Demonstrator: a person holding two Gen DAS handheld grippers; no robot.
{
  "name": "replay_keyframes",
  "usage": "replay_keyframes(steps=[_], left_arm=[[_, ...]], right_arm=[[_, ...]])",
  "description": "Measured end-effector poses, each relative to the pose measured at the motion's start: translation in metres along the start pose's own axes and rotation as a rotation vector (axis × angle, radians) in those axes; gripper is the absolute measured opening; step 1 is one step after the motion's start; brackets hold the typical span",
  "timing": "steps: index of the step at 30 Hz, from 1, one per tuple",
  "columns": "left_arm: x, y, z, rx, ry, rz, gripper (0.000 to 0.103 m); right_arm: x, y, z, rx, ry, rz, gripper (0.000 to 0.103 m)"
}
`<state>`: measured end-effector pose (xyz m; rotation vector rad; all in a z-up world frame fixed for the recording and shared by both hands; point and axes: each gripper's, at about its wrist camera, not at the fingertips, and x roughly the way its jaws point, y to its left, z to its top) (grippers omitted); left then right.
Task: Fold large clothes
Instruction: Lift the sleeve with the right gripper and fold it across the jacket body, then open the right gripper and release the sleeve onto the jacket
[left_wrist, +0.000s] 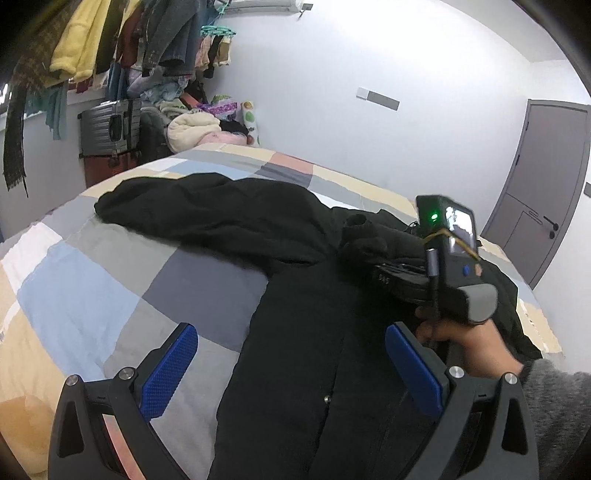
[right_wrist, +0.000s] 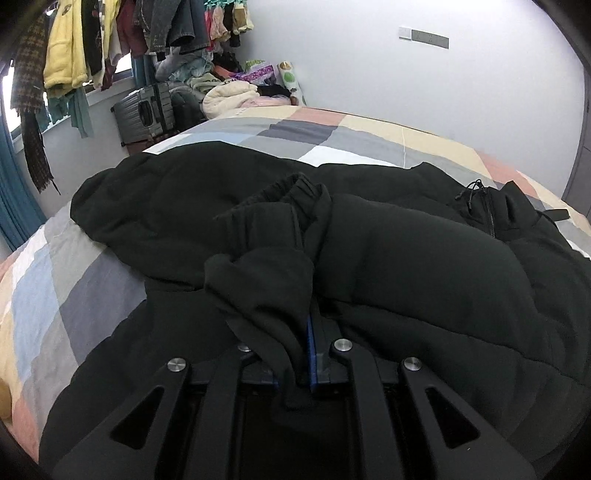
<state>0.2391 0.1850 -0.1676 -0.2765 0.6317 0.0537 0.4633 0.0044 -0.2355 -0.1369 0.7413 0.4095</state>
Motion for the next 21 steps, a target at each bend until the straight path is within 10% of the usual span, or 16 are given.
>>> replay_keyframes(steps=[5, 9, 21], left_arm=[[-0.002, 0.000, -0.001, -0.004, -0.005, 0.003, 0.103], [-0.007, -0.005, -0.002, 0.008, -0.009, 0.001, 0.103], [-0.034, -0.031, -0.014, 0.070, -0.045, -0.027, 0.103]], right_arm=[[-0.016, 0.014, -0.004, -0.112, 0.047, 0.003, 0.028], [-0.039, 0.021, -0.010, -0.160, 0.015, 0.003, 0.067], [-0.144, -0.035, -0.027, -0.022, -0.129, -0.022, 0.067]])
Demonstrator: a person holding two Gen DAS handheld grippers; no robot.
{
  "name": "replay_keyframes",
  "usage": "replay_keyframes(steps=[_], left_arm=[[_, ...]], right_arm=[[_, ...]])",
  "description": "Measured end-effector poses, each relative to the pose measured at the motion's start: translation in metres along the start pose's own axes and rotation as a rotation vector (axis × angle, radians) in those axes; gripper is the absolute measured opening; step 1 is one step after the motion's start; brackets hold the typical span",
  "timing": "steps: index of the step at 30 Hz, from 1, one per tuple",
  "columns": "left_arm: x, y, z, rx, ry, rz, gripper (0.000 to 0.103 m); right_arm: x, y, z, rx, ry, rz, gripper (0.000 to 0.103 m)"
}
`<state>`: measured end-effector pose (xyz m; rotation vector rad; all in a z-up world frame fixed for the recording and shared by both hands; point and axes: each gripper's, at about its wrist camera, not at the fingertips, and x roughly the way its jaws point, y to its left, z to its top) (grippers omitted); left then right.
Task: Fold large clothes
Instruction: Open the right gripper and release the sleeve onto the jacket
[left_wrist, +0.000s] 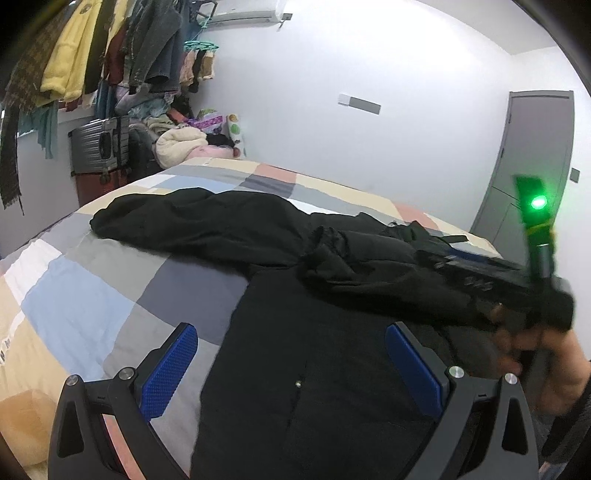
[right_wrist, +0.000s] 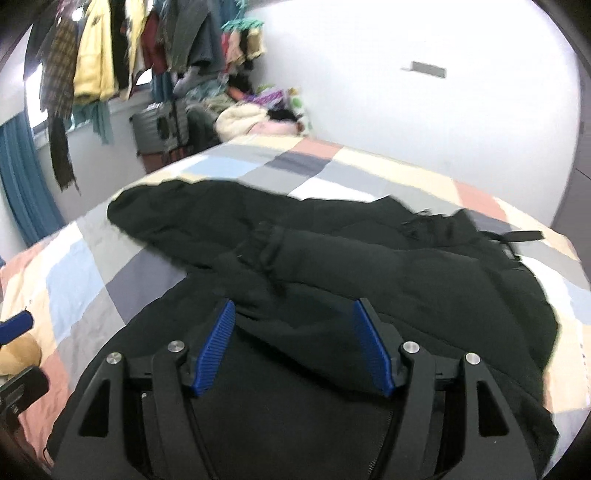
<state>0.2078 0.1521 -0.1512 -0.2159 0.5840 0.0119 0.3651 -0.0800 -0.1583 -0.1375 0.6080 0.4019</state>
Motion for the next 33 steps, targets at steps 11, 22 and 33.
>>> replay_keyframes(steps=[11, 22, 33], left_arm=[[-0.031, -0.036, -0.008, 0.051, -0.051, -0.048, 0.103], [-0.047, -0.052, -0.012, 0.066, -0.059, -0.050, 0.103], [-0.062, -0.061, -0.013, 0.086, -0.074, -0.064, 0.103]], right_arm=[[-0.098, -0.059, -0.022, 0.120, -0.086, -0.094, 0.068], [-0.160, -0.089, -0.074, 0.188, -0.119, -0.129, 0.068], [-0.205, -0.086, -0.124, 0.217, -0.159, -0.137, 0.068]])
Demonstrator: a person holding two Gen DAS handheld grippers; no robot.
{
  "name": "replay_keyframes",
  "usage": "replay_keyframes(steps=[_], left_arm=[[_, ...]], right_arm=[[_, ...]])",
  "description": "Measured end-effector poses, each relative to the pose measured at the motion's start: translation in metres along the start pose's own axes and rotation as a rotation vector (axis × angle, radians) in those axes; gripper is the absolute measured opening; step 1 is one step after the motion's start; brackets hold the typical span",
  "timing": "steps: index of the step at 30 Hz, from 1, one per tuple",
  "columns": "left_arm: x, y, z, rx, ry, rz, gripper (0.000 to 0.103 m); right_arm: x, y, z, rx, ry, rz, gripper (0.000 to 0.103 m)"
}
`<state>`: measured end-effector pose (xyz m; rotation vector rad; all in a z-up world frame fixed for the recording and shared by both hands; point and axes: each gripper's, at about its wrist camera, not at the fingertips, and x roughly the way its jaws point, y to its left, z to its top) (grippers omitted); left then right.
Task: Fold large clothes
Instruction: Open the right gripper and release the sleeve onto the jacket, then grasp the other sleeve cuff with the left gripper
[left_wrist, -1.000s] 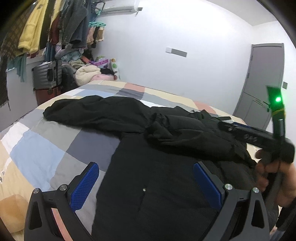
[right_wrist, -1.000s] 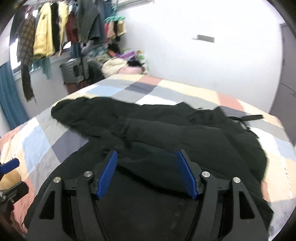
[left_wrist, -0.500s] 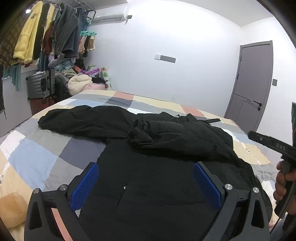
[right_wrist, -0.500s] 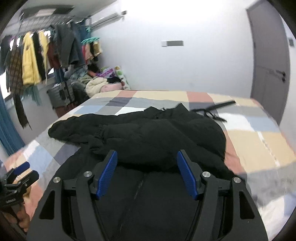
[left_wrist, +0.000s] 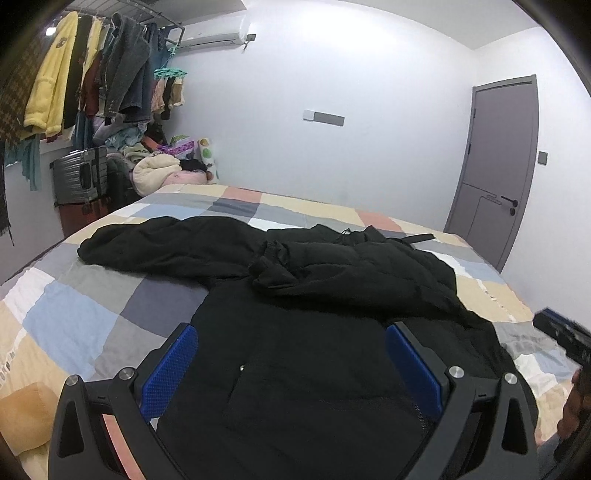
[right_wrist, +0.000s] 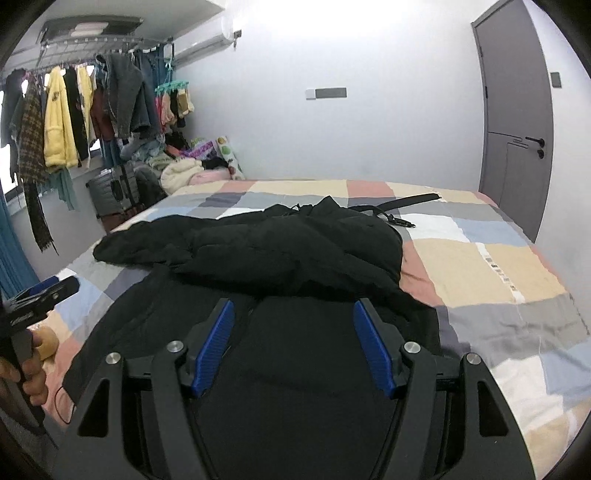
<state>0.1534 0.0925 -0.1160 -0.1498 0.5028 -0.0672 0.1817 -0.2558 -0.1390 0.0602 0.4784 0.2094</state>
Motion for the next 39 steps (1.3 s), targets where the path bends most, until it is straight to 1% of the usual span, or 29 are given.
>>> replay_keyframes(steps=[5, 7, 8, 11, 14, 16, 17, 21, 23, 24, 26, 30, 33, 35, 37, 39], left_arm=[[-0.007, -0.002, 0.004, 0.003, -0.024, -0.016, 0.103], [-0.008, 0.001, 0.007, -0.006, -0.037, -0.025, 0.103], [-0.006, 0.003, 0.009, -0.009, -0.031, -0.023, 0.103], [-0.001, 0.011, 0.018, -0.022, -0.017, -0.032, 0.103], [0.006, 0.024, 0.034, -0.033, 0.003, -0.032, 0.103], [0.012, 0.037, 0.049, -0.047, 0.015, -0.034, 0.103], [0.015, 0.043, 0.055, -0.051, 0.022, -0.032, 0.103], [0.032, 0.078, 0.079, -0.101, 0.051, -0.013, 0.103], [0.041, 0.094, 0.088, -0.107, 0.062, 0.014, 0.103], [0.046, 0.103, 0.093, -0.100, 0.059, 0.050, 0.103], [0.054, 0.121, 0.099, -0.101, 0.055, 0.083, 0.103], [0.081, 0.164, 0.106, -0.158, 0.076, 0.122, 0.103], [0.109, 0.204, 0.108, -0.204, 0.103, 0.134, 0.103], [0.135, 0.236, 0.107, -0.239, 0.124, 0.177, 0.103], [0.161, 0.270, 0.105, -0.297, 0.153, 0.193, 0.103], [0.178, 0.298, 0.100, -0.372, 0.167, 0.175, 0.103]], right_arm=[[-0.017, 0.005, -0.016, -0.012, -0.035, -0.028, 0.069], [-0.019, 0.009, -0.020, -0.016, -0.049, -0.033, 0.079], [-0.018, 0.011, -0.021, -0.016, -0.053, -0.032, 0.080], [-0.012, 0.015, -0.021, -0.028, -0.056, -0.027, 0.080], [-0.008, 0.020, -0.021, -0.034, -0.058, -0.035, 0.081], [-0.005, 0.022, -0.021, -0.031, -0.060, -0.040, 0.087], [-0.004, 0.024, -0.021, -0.031, -0.057, -0.040, 0.088], [0.008, 0.030, -0.022, -0.040, -0.023, -0.047, 0.092], [0.013, 0.031, -0.023, -0.039, -0.009, -0.049, 0.098], [0.017, 0.032, -0.023, -0.036, -0.002, -0.045, 0.103], [0.022, 0.032, -0.022, -0.025, 0.011, -0.034, 0.103], [0.035, 0.037, -0.023, -0.023, 0.037, -0.039, 0.103], [0.046, 0.039, -0.022, -0.029, 0.051, -0.048, 0.103], [0.053, 0.042, -0.021, -0.040, 0.055, -0.054, 0.103], [0.062, 0.044, -0.021, -0.061, 0.066, -0.072, 0.103], [0.070, 0.043, -0.020, -0.050, 0.085, -0.077, 0.103]])
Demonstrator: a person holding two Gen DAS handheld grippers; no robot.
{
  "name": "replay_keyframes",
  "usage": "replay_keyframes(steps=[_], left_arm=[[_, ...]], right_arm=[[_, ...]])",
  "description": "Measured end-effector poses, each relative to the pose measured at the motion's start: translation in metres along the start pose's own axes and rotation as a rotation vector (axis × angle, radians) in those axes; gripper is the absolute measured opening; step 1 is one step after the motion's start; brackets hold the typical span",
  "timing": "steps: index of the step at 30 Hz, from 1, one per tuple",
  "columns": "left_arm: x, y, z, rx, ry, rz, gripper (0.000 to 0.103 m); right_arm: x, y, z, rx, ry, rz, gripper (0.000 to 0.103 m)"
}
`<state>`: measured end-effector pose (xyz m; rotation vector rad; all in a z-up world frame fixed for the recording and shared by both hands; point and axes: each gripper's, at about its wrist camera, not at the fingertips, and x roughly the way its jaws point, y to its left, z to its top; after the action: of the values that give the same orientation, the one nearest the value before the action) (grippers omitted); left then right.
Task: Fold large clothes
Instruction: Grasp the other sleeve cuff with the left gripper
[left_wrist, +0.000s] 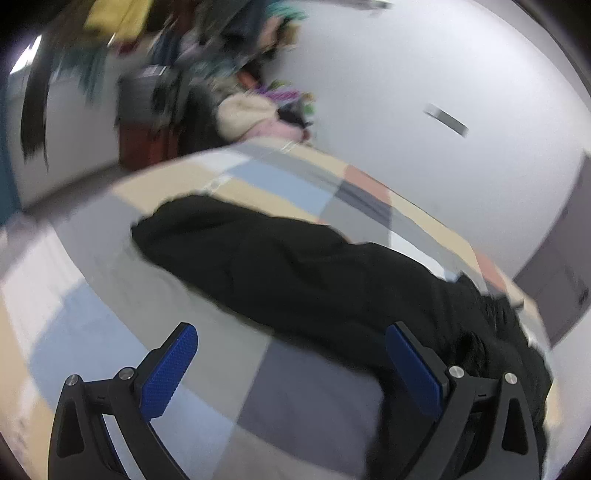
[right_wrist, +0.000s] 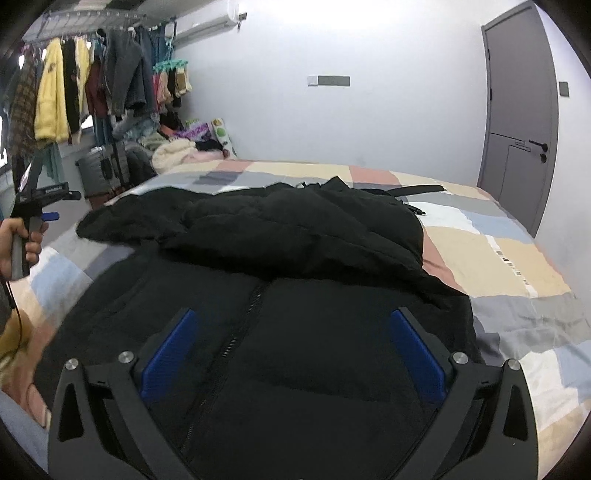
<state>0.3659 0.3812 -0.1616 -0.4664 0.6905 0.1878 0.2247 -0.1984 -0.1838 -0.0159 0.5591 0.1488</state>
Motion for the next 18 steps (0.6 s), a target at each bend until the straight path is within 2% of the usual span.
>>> replay_keyframes(steps=[1, 4, 10, 12, 15, 18], left_arm=[[0.018, 0.018, 0.004, -0.061, 0.018, -0.018, 0.103], [0.062, 0.052, 0.008, -0.168, 0.076, -0.008, 0.102], [0.137, 0.098, 0.015, -0.283, 0.122, -0.035, 0.102], [0.155, 0.109, 0.020, -0.293, 0.102, -0.019, 0.102], [0.163, 0.120, 0.031, -0.323, 0.027, -0.047, 0.102], [0.174, 0.124, 0.042, -0.311, -0.001, -0.038, 0.102]], right_arm=[[0.004, -0.001, 0.001, 0.018, 0.010, 0.009, 0.103], [0.012, 0.000, 0.005, 0.041, 0.037, 0.006, 0.103], [0.020, 0.012, 0.009, -0.004, 0.037, -0.032, 0.103], [0.031, 0.011, 0.008, 0.003, 0.075, -0.053, 0.103], [0.042, 0.003, 0.007, 0.056, 0.110, -0.043, 0.103], [0.052, -0.004, 0.008, 0.086, 0.130, -0.068, 0.103]])
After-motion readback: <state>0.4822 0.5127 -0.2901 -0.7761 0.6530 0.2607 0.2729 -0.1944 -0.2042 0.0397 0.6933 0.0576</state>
